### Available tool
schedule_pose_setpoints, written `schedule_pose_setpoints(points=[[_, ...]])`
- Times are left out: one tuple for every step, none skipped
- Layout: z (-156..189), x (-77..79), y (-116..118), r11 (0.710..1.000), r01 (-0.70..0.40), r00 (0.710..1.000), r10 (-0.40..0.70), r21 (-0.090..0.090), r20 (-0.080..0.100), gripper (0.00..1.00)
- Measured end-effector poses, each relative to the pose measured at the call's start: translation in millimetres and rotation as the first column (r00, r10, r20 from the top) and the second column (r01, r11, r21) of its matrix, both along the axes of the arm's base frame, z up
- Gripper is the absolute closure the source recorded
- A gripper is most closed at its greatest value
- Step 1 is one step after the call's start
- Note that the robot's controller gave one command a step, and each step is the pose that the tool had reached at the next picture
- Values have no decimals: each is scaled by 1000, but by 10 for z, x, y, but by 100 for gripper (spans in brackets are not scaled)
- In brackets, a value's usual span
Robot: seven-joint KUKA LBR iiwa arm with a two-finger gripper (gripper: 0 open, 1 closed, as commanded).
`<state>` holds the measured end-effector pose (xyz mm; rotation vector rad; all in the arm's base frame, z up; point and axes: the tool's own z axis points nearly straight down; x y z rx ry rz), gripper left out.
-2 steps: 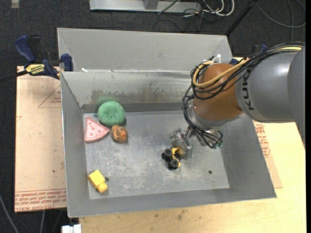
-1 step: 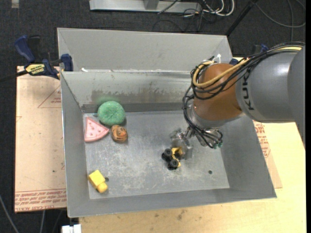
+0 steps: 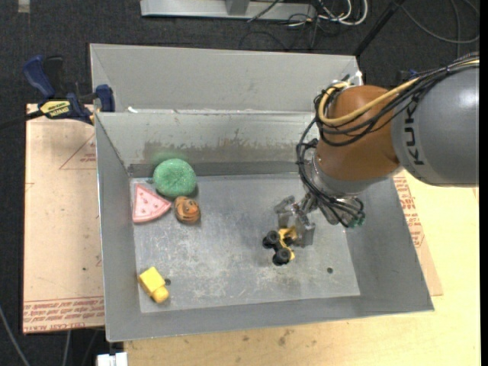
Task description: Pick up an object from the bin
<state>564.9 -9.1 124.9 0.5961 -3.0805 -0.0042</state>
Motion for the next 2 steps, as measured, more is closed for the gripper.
schedule_pose_setpoints(points=[[507, 19, -12, 1000, -8, 1000, 9, -1, 12, 100], [1004, 11, -47, 1000, -29, 1000, 29, 0, 2, 100]])
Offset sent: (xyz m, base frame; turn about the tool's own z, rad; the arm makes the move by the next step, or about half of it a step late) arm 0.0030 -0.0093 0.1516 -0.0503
